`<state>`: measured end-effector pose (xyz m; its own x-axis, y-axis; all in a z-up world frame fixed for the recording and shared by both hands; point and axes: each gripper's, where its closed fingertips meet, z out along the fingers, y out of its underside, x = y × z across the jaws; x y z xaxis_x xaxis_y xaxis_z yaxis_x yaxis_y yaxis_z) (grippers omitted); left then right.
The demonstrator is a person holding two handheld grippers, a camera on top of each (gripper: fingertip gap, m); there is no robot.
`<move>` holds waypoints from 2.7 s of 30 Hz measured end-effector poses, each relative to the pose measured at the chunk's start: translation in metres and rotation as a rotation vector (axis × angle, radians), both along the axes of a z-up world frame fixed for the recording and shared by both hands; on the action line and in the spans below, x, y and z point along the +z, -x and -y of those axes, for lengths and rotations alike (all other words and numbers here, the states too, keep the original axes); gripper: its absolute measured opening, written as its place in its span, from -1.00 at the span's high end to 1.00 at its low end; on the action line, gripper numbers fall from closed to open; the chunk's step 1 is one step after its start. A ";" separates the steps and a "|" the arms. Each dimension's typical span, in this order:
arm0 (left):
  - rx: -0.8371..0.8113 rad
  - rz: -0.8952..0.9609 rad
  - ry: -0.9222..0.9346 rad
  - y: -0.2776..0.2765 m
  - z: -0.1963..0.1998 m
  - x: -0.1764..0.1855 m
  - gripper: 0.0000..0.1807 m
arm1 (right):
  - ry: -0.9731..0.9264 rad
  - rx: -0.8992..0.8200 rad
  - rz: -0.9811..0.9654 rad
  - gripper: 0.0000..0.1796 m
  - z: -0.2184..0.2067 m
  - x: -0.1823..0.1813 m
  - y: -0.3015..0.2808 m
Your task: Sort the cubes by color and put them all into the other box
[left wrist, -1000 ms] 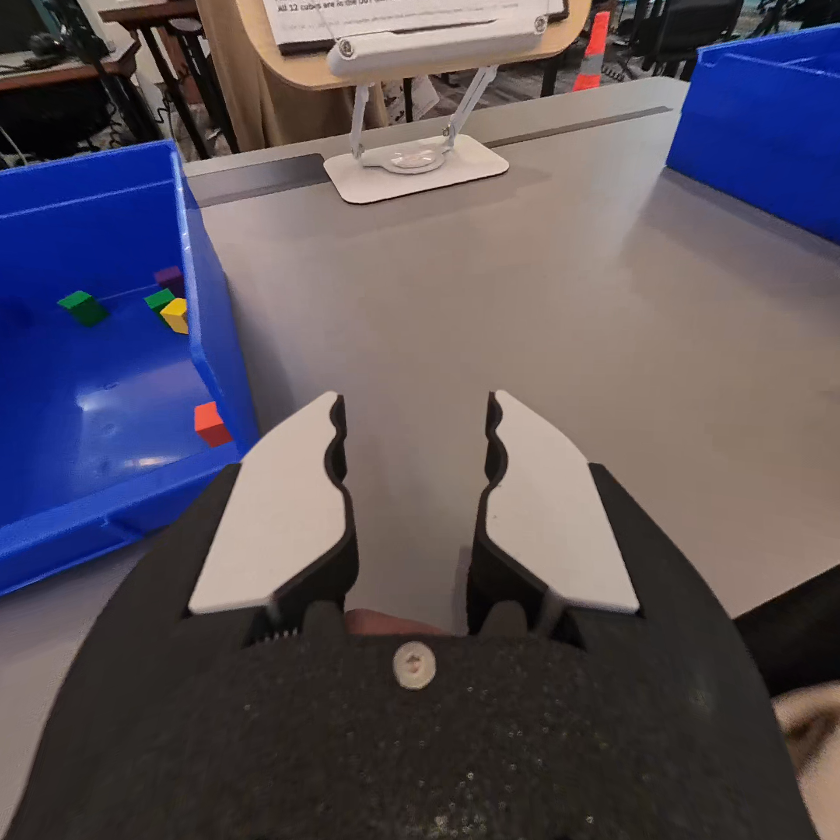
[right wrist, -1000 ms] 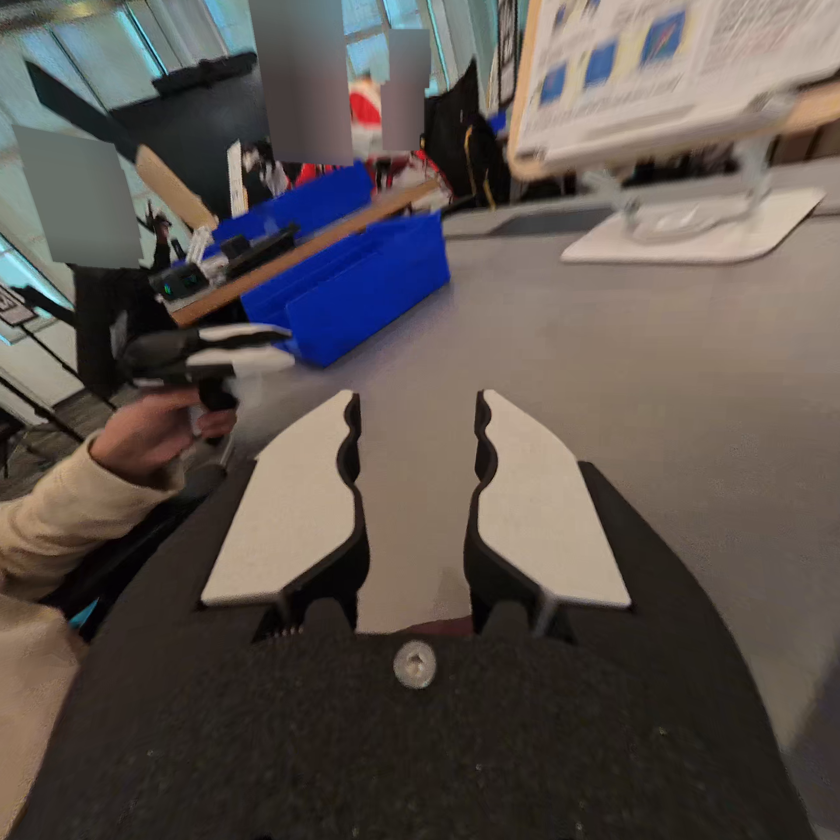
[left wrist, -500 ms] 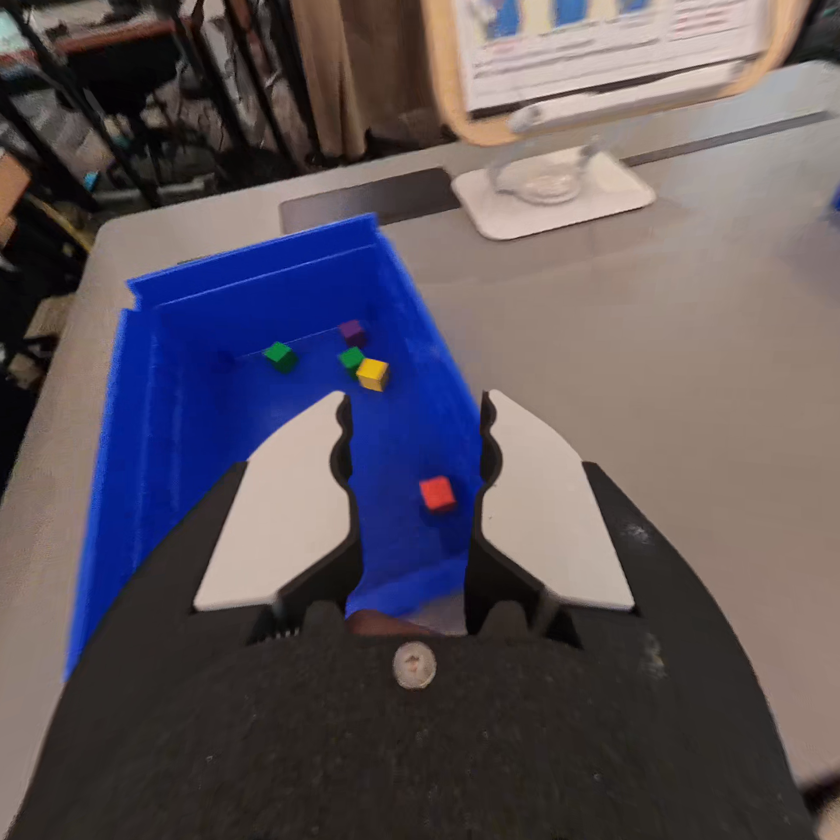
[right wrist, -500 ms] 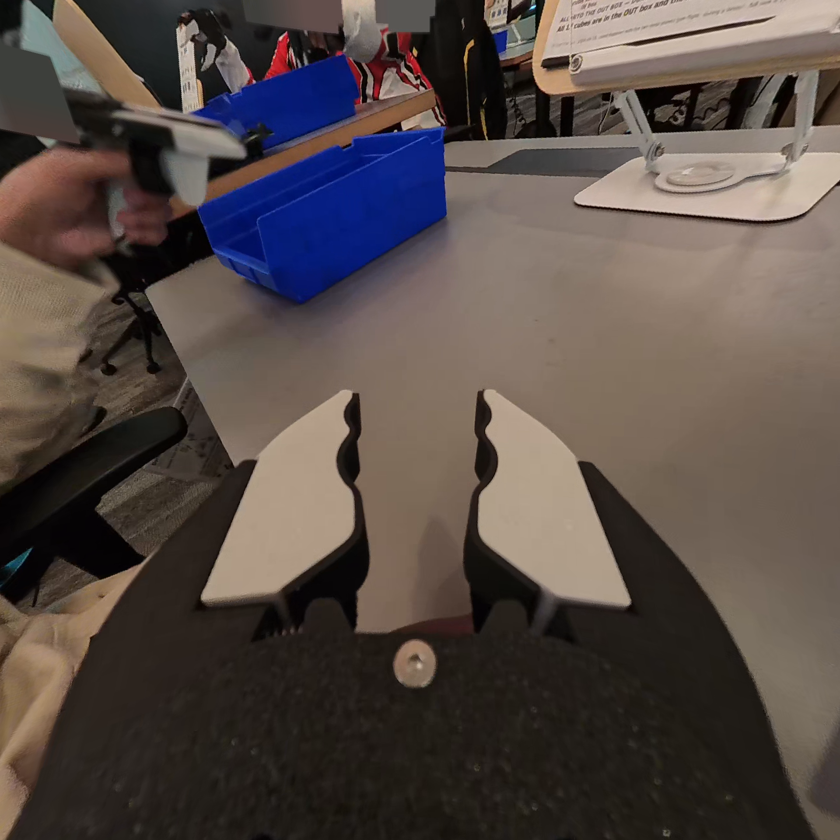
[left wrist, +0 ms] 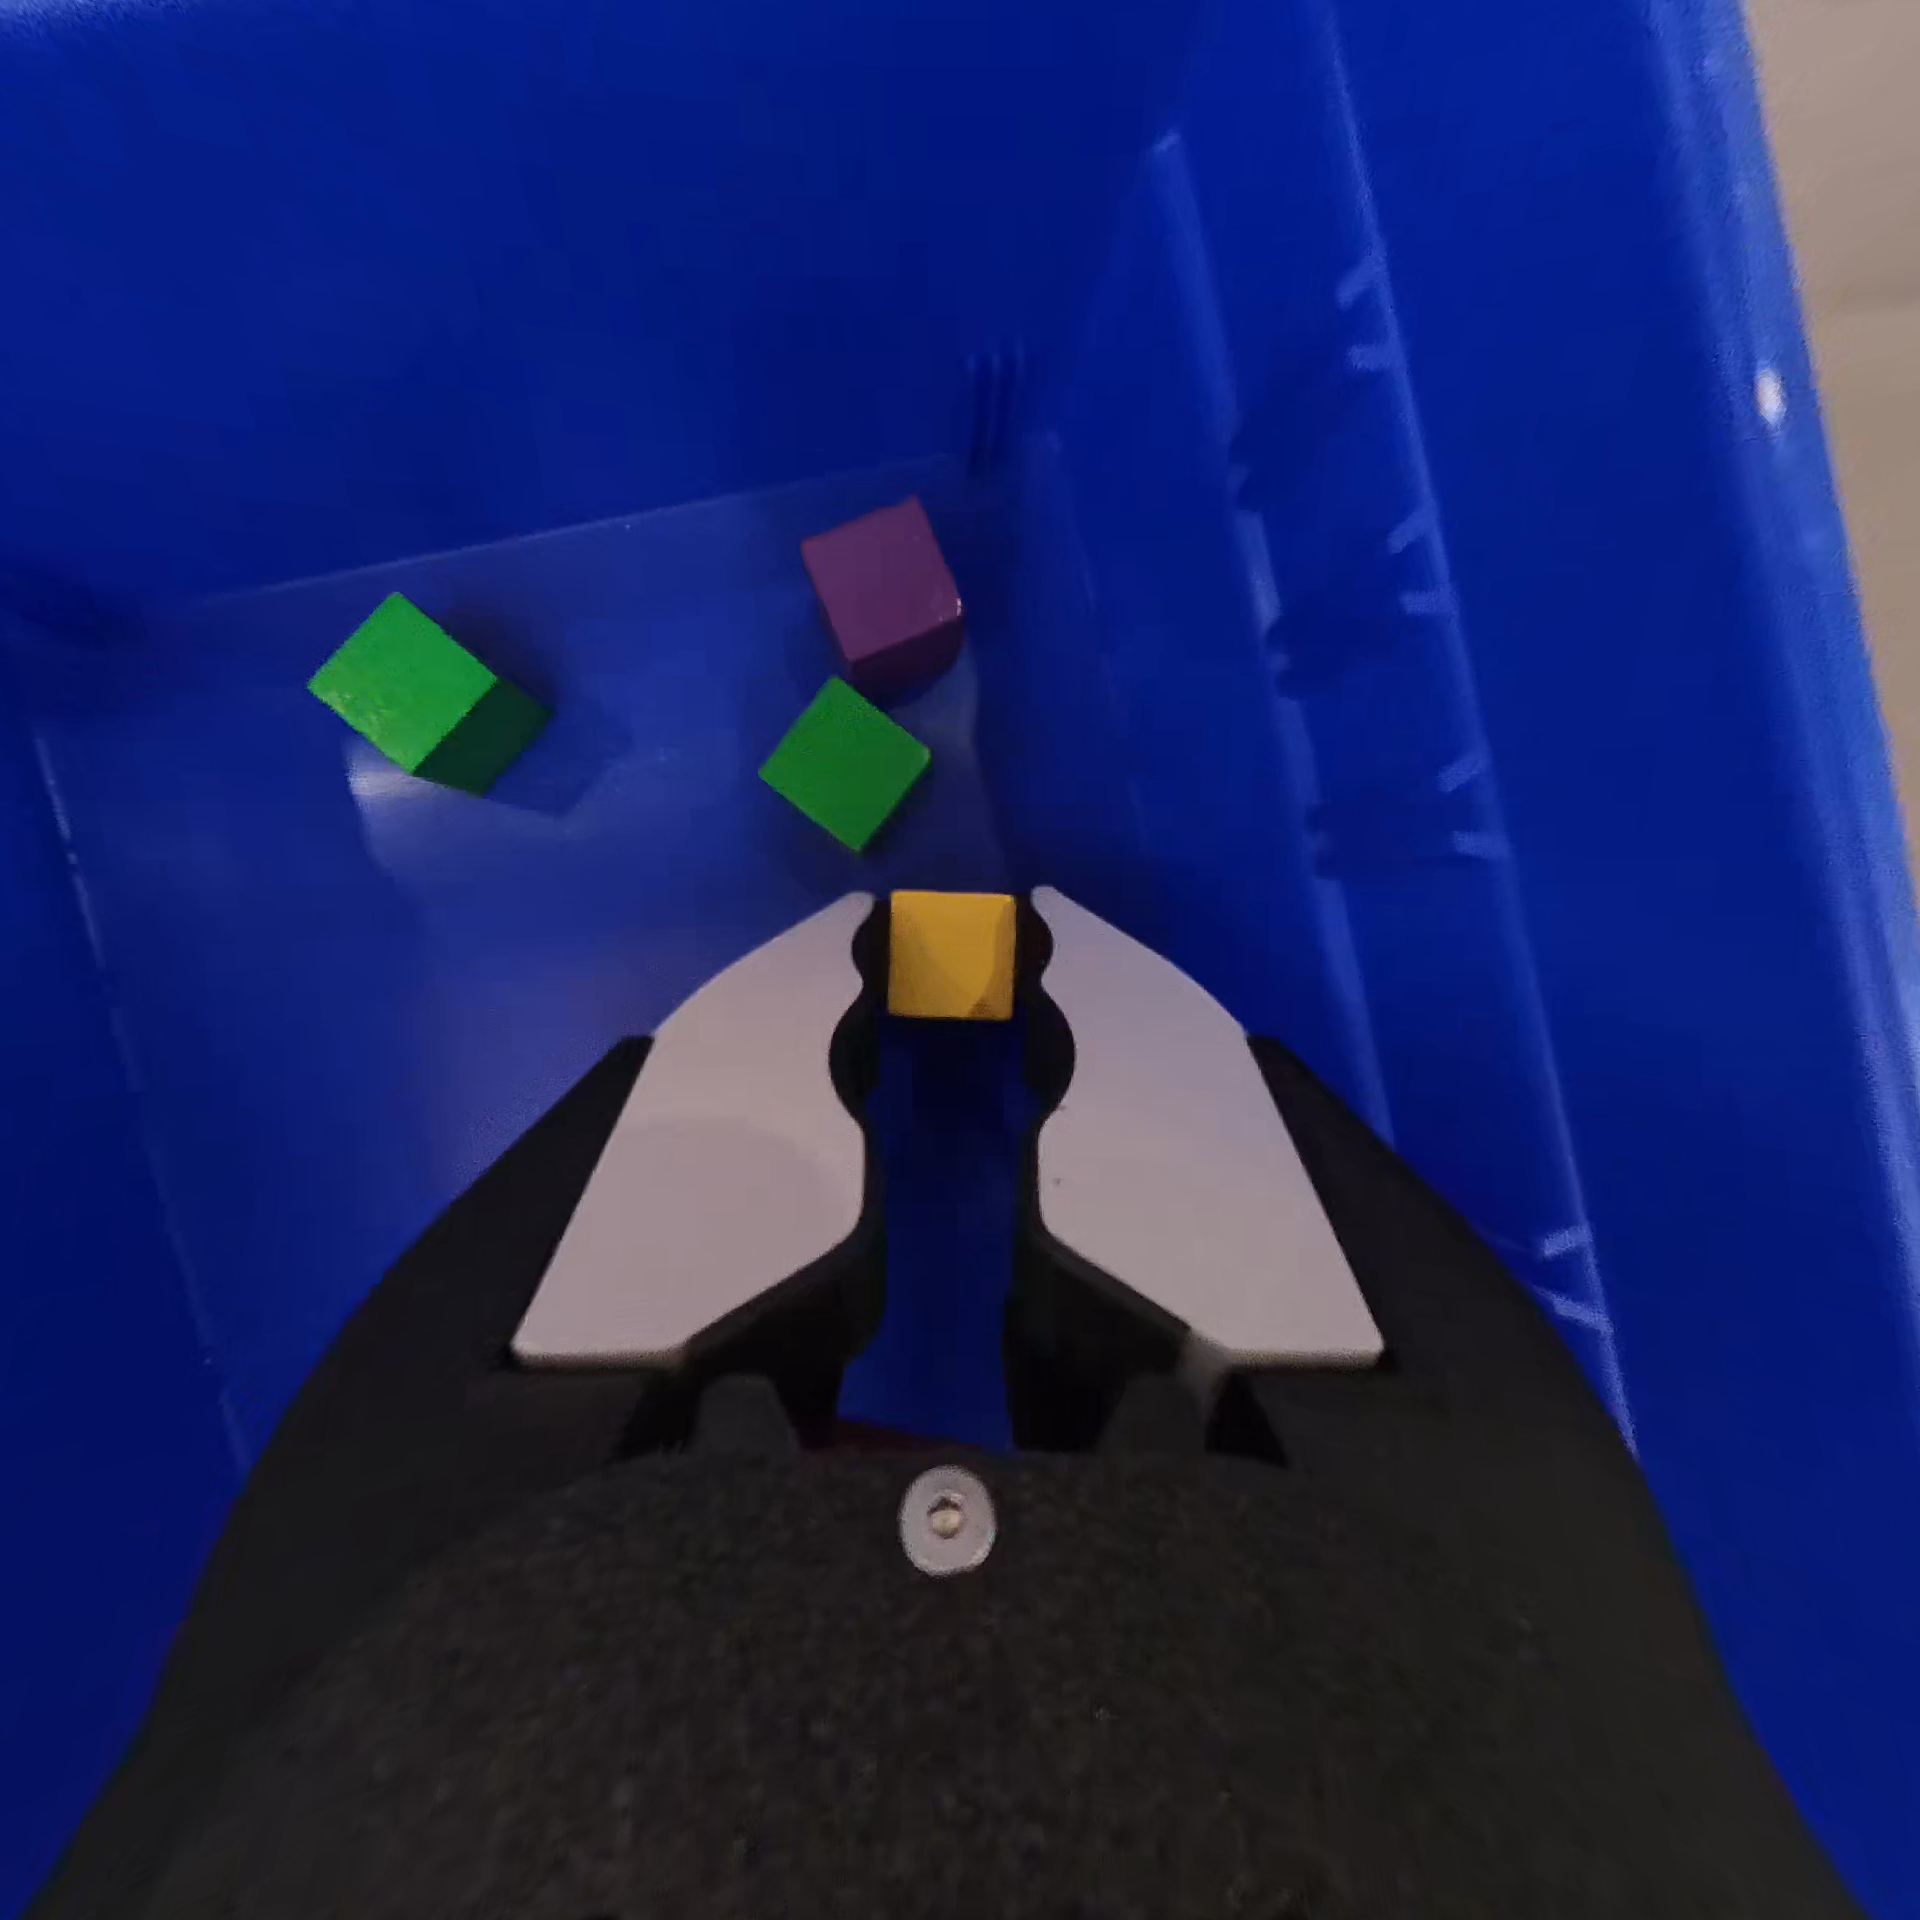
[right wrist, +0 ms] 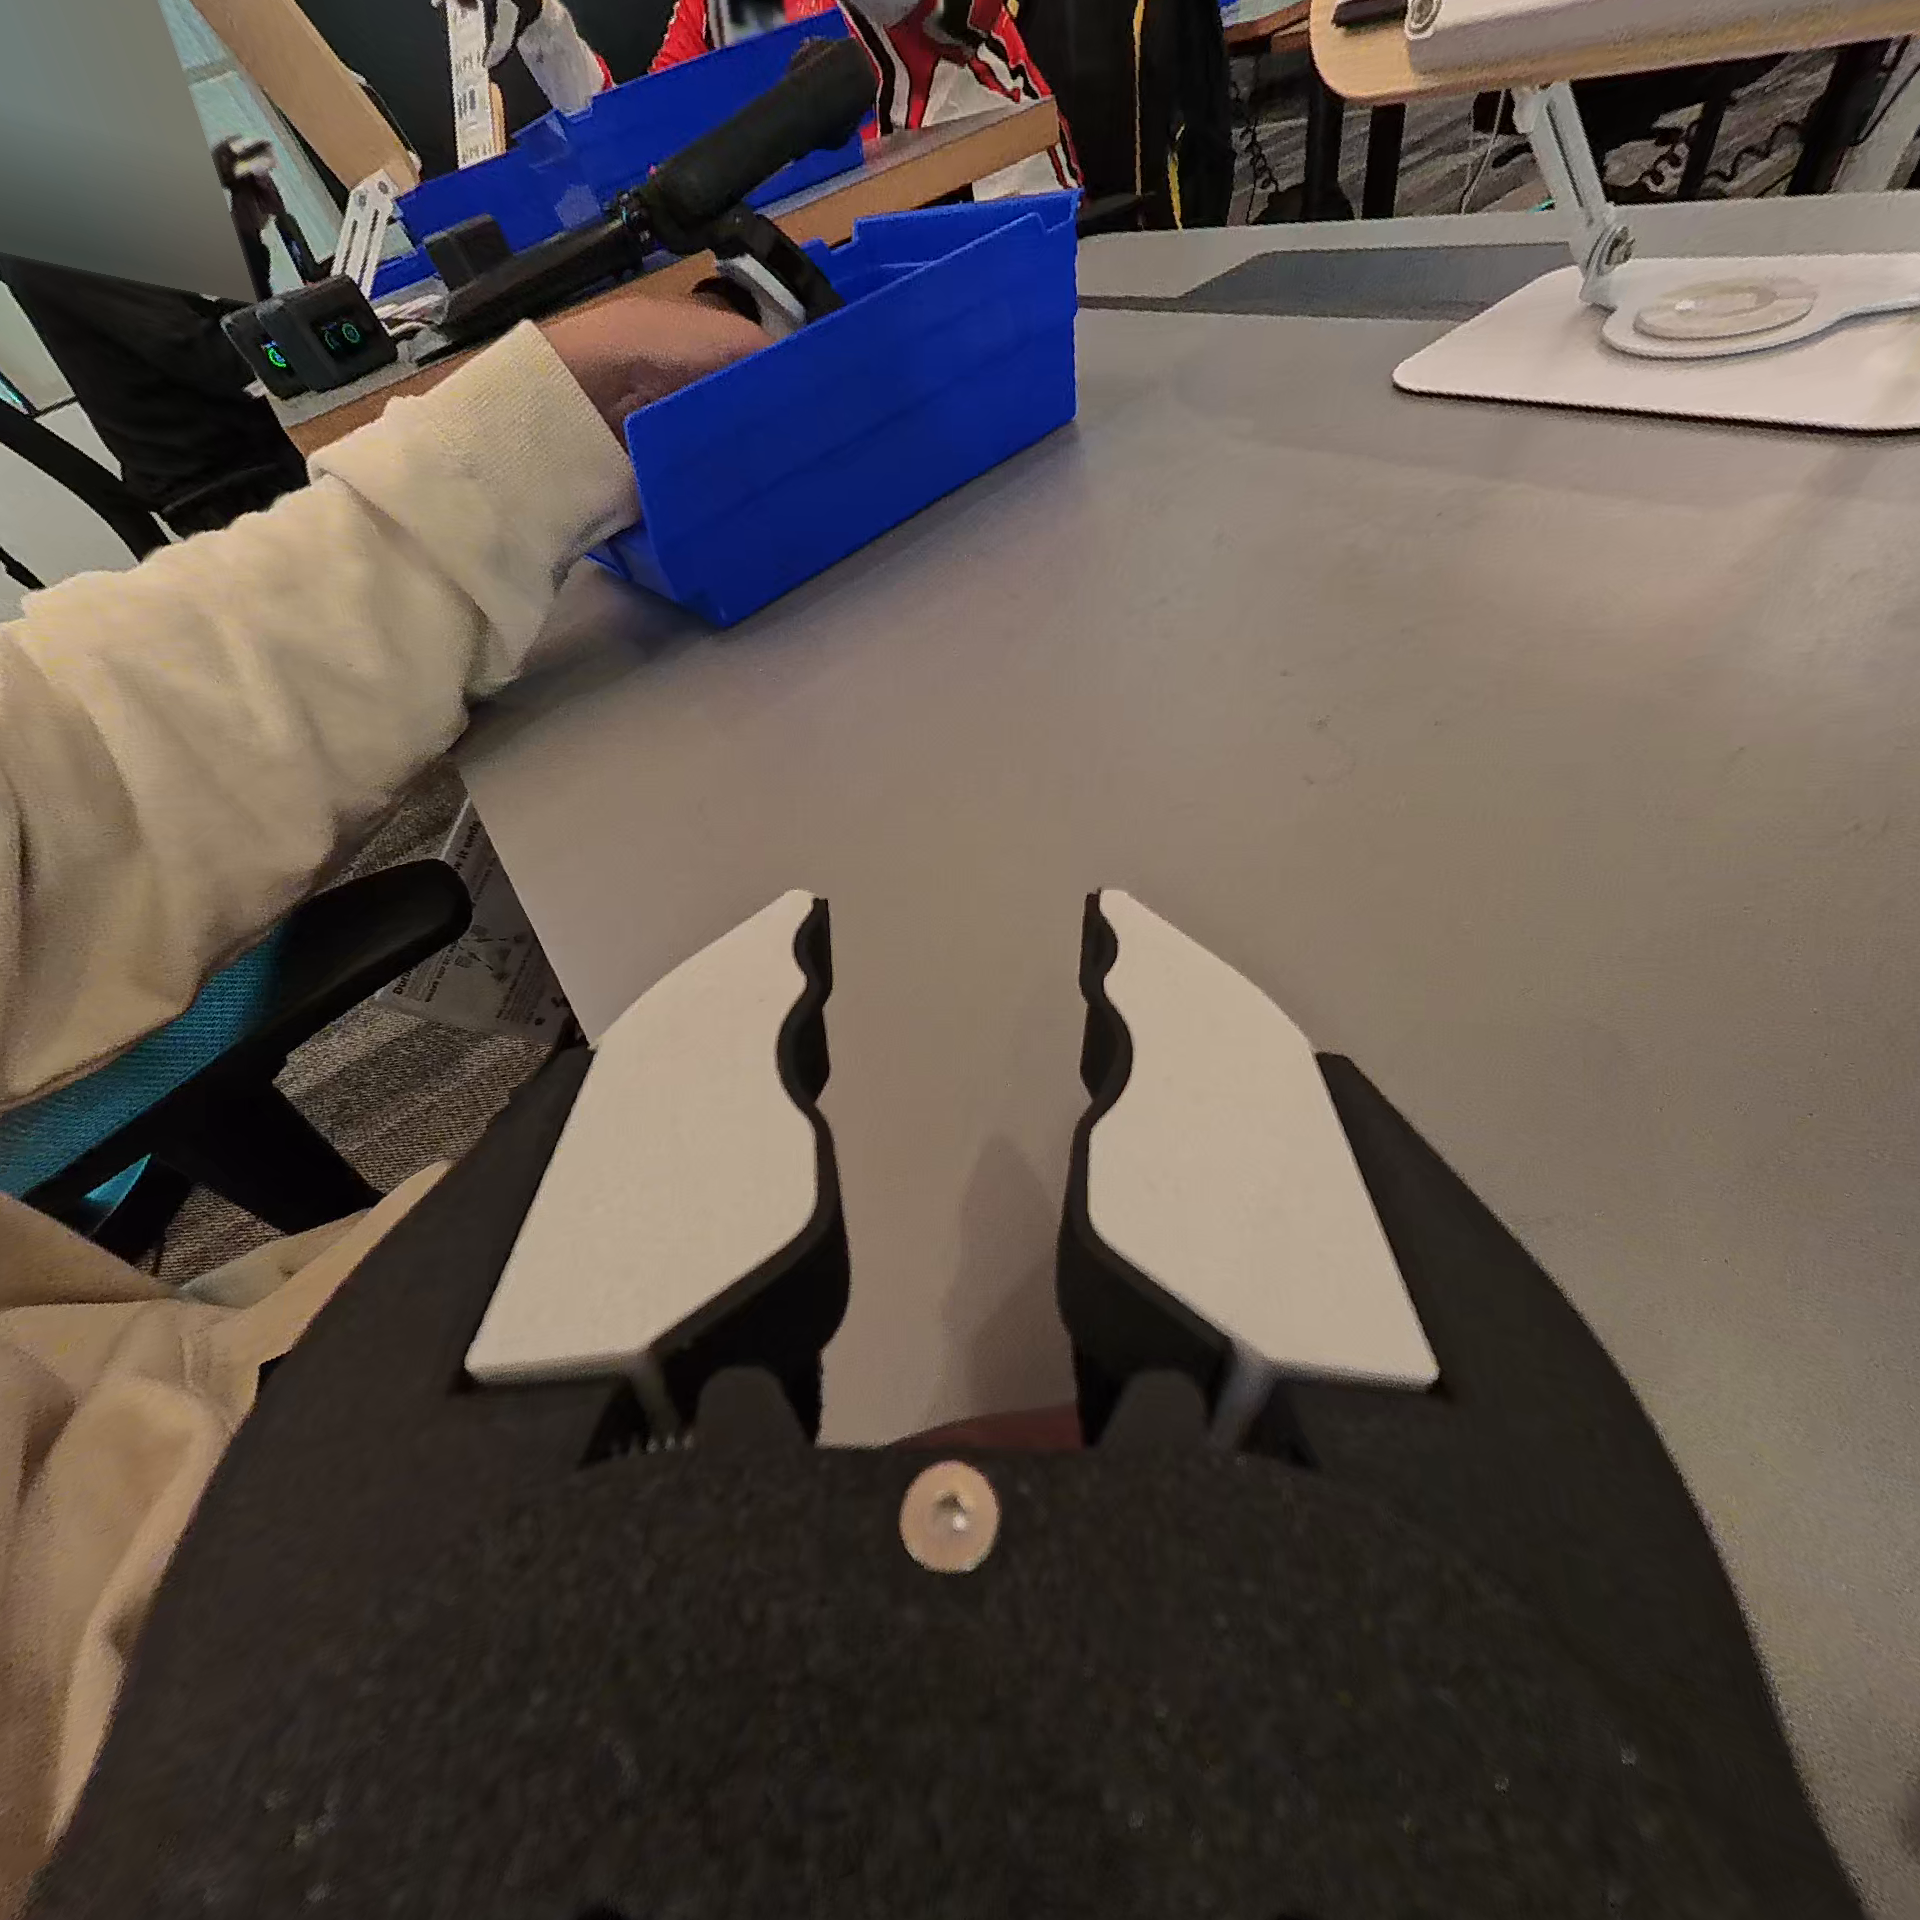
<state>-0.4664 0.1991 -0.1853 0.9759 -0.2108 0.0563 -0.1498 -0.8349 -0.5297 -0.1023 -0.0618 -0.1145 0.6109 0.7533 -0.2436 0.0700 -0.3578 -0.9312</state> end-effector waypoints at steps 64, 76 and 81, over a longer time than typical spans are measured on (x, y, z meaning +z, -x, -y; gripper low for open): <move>-0.380 0.256 -0.690 -0.181 0.221 0.087 0.35 | 0.096 -0.018 -0.201 0.75 -0.032 0.026 0.002; -0.421 0.083 -0.769 -0.179 0.232 0.073 0.39 | -0.015 -0.399 0.380 0.75 -0.052 0.058 -0.154; -0.434 0.104 -0.774 -0.181 0.234 0.078 0.41 | 0.323 -0.381 0.726 0.75 -0.097 0.019 -0.268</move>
